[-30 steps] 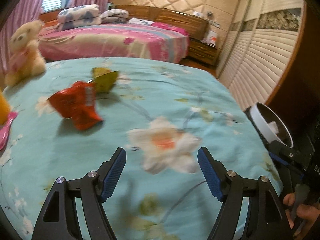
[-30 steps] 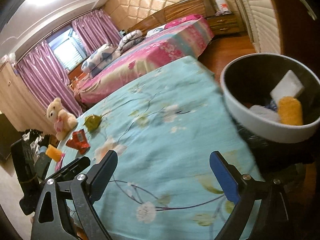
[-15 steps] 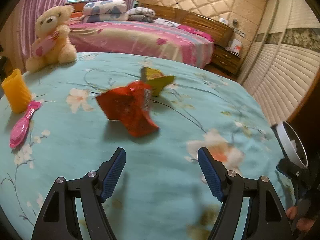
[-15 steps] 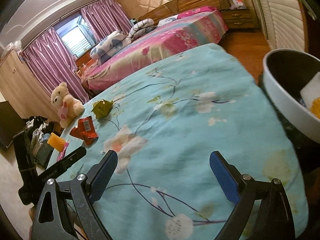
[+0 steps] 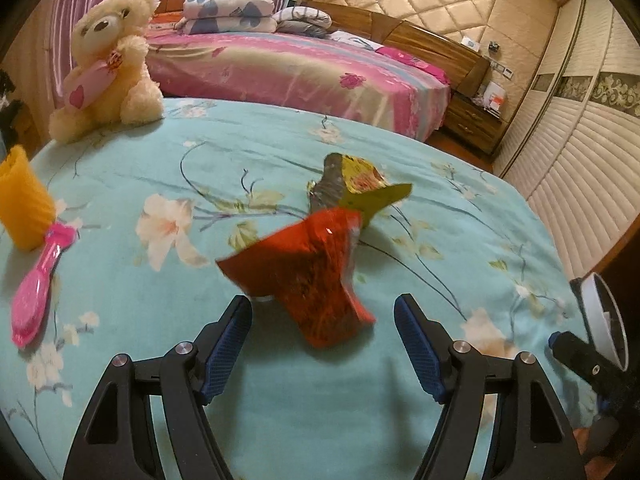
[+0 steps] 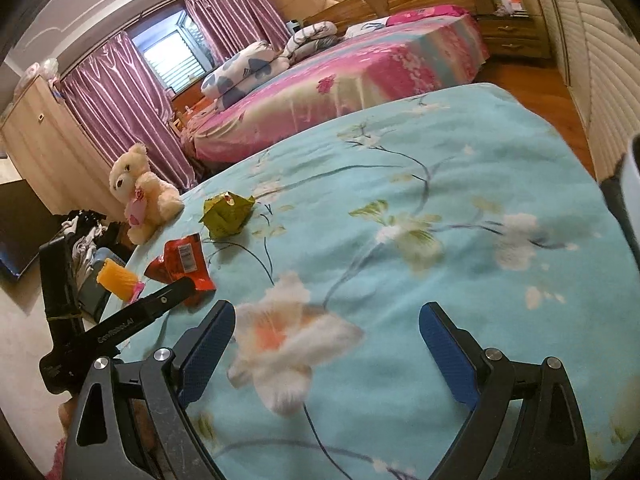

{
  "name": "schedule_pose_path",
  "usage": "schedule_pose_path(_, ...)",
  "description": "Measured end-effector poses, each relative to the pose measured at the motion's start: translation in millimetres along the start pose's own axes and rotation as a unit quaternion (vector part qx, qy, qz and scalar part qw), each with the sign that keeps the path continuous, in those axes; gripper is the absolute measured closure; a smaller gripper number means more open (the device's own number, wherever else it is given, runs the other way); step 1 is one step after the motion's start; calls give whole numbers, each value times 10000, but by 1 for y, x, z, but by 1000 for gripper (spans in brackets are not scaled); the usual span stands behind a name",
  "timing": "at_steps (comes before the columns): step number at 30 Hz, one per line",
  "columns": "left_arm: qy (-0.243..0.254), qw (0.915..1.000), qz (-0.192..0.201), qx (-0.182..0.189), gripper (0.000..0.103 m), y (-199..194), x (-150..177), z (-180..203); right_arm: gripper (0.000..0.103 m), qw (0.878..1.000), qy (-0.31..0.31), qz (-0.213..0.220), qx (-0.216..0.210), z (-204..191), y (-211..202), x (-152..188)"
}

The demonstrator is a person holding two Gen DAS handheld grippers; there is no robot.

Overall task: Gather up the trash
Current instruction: 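Move both open tools back over the table toward the red snack bag, then grasp the red snack bag with the left tool while the right tool grasps the yellow noodle wrapper, then carry the red snack bag and yellow wrapper over the white bin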

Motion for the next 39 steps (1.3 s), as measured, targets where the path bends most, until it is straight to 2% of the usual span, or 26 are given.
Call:
schedule_pose_path(1,6,10000,-19,33,40,3,-1,-1,9,10000,10,-20,-12,-1,5,-2)
schedule_pose_path(2,32,9999,-71,128,62,7,-2,0,9,10000,15,-37,-25,-1,8,-4)
schedule_pose_path(3,72,9997,-126,188,77,11,-2,0,9,10000,17,-47,-34,-2,10,-6)
schedule_pose_path(5,146,9993,-134,327,83,13,-2,1,9,10000,-16,-70,-49,-6,19,-10)
schedule_pose_path(7,327,9990,39,315,86,9,-5,2,9,9999,-47,-93,-97,-10,27,-14)
schedule_pose_path(12,303,9991,143,243,88,0,1,-16,9,9996,-150,-147,-199,-24,51,-24)
schedule_pose_path(15,103,9998,115,112,88,0,5,-35,9,9992,-231,-214,-266,-34,70,-29)
schedule_pose_path(18,-313,9993,29,186,88,4,5,-52,9,9986,-269,-315,-325,-43,91,-34)
schedule_pose_path(20,-424,9989,52,200,88,5,4,-53,9,9982,-317,-365,-358,-51,107,-38)
schedule_pose_path(28,-344,9992,37,181,87,9,5,-48,11,9966,-545,-500,-373,-74,150,-49)
schedule_pose_path(29,-347,9992,34,183,87,9,5,-49,16,9964,-572,-527,-338,-75,154,-51)
schedule_pose_path(31,-355,9992,27,174,87,8,5,-49,40,9962,-598,-578,-275,-73,158,-51)
schedule_pose_path(32,-345,9993,27,171,87,7,6,-50,60,9961,-607,-606,-227,-72,159,-50)
schedule_pose_path(33,-335,9993,30,165,87,7,6,-49,70,9962,-579,-612,-228,-71,158,-49)
schedule_pose_path(39,-311,9994,52,144,87,6,6,-48,71,9967,-617,-450,-282,-67,132,-40)
Point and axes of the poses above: each gripper's, at about its wrist camera, not at the fingertips, and y roughly the way its jaws point, z to its right, x to its underside, the point moved 6 cm from there along y, roughly the way its jaws point, and after that the axes turned 12 degrees about -x, right-handed, at the moved point
